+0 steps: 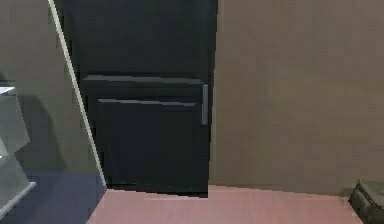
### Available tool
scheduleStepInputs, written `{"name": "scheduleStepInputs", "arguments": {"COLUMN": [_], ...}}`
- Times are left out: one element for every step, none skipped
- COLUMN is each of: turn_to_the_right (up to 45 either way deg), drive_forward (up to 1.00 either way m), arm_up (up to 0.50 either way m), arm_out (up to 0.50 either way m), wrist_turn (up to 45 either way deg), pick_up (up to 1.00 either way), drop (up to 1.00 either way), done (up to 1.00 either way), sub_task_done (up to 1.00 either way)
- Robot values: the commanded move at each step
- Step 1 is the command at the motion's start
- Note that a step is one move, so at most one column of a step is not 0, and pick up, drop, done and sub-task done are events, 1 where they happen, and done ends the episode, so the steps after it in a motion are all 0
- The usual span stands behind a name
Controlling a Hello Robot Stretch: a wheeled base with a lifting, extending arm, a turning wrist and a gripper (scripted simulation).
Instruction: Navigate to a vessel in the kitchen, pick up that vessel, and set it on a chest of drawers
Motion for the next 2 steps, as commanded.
{"name": "scheduleStepInputs", "arguments": {"turn_to_the_right": [-45.0,-42.0], "drive_forward": [0.0,0.0], "arm_up": [0.0,0.0], "arm_out": [0.0,0.0], "wrist_turn": [0.0,0.0], "pick_up": [0.0,0.0], "drop": [0.0,0.0], "done": [0.0,0.0], "sub_task_done": [0.0,0.0]}}
